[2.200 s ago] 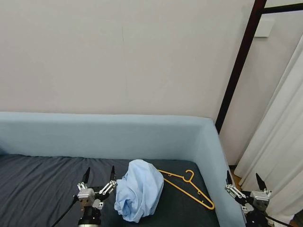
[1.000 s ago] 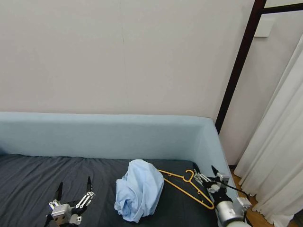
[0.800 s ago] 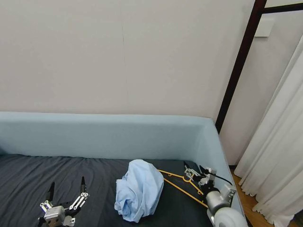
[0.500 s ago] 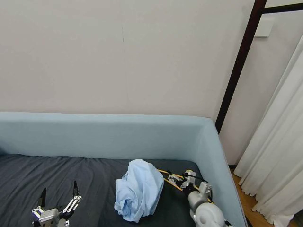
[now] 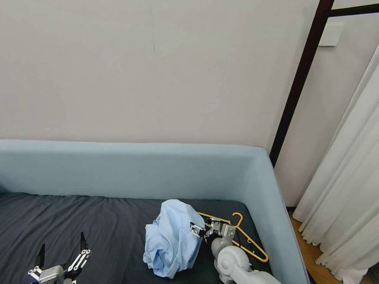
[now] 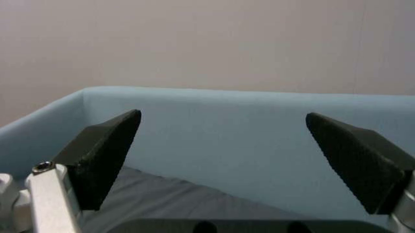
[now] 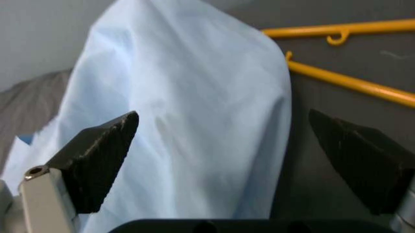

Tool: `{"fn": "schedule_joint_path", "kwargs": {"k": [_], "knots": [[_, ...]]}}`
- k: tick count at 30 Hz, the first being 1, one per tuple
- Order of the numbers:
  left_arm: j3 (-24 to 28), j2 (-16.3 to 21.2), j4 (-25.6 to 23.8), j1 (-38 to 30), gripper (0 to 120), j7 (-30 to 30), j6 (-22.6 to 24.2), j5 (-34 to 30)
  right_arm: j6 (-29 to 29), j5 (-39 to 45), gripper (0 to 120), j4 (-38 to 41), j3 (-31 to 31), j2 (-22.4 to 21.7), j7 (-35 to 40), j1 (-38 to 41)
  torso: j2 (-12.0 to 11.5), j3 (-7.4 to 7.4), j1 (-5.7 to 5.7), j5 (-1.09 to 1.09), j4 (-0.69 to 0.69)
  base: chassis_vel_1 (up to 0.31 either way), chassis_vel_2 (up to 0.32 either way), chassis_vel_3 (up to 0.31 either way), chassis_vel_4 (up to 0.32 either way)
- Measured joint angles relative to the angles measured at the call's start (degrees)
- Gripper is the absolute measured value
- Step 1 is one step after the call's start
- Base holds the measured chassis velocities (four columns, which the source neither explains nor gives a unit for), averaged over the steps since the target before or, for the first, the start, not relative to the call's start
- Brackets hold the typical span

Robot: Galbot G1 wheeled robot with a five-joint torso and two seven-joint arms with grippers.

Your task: Pick up the clothes from the sofa and hang them on the clothes hanger.

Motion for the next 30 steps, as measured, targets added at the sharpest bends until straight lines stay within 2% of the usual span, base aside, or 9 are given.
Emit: {"fn": "schedule_joint_path", "kwargs": {"k": [6, 8, 10, 13, 14, 17, 23, 27, 30], "knots": [[0.32, -0.25, 0.01, 0.01, 100, -0.55, -0.11, 0.68, -1.40, 0.48, 82, 1.28, 0.51, 0.00, 1.69, -2.14, 0.00, 0.00, 0.00, 0.00, 0.00, 0.000, 0.000, 0.000, 0.000], [0.28, -0.20, 0.01, 0.04, 100, -0.68, -0.16, 0.72, -1.43, 0.47, 70, 1.94, 0.61, 0.03, 1.68, -3.42, 0.00, 0.00, 0.00, 0.01, 0.00, 0.000, 0.000, 0.000, 0.000], [0.28, -0.19, 0.01, 0.05, 100, -0.73, -0.18, 0.73, -1.43, 0.41, 66, 1.97, 0.72, 0.16, 1.63, -3.80, 0.00, 0.00, 0.00, 0.00, 0.00, 0.000, 0.000, 0.000, 0.000], [0.28, -0.19, 0.06, 0.13, 100, -0.97, -0.30, 0.89, -1.28, 0.10, 52, 1.95, 1.08, 0.73, 1.08, -4.77, 0.00, 0.00, 0.00, 0.01, 0.00, 0.000, 0.000, 0.000, 0.000], [0.28, -0.19, 0.06, 0.13, 100, -0.97, -0.30, 0.89, -1.28, 0.10, 52, 1.95, 1.08, 0.73, 1.08, -4.77, 0.00, 0.00, 0.00, 0.01, 0.00, 0.000, 0.000, 0.000, 0.000], [0.29, -0.23, 0.24, 0.16, 100, -1.43, -0.46, 1.08, -0.42, -0.02, 36, 2.28, 1.47, 0.96, 0.32, -5.57, 0.00, 0.00, 0.00, 0.00, 0.00, 0.000, 0.000, 0.000, 0.000], [0.36, -0.24, 0.57, 0.08, 100, -2.33, -0.62, 1.28, 1.41, -0.30, 20, 2.92, 1.94, 1.08, -1.01, -6.50, 0.00, 0.00, 0.00, 0.00, 0.00, 0.000, 0.000, 0.000, 0.000], [0.59, -0.18, 1.09, -0.34, 100, -3.50, -0.63, 1.76, 3.14, -0.52, 2, 3.64, 2.48, 0.94, -2.39, -7.06, 0.00, 0.00, 0.00, 0.00, 0.00, 0.000, 0.000, 0.000, 0.000], [0.96, -0.08, 1.46, -0.63, 100, -4.54, -0.60, 2.25, 3.94, -0.55, 0, 4.09, 2.82, 0.67, -3.36, -7.43, 0.00, 0.00, 0.00, 0.00, 0.00, 0.000, 0.000, 0.000, 0.000]]}}
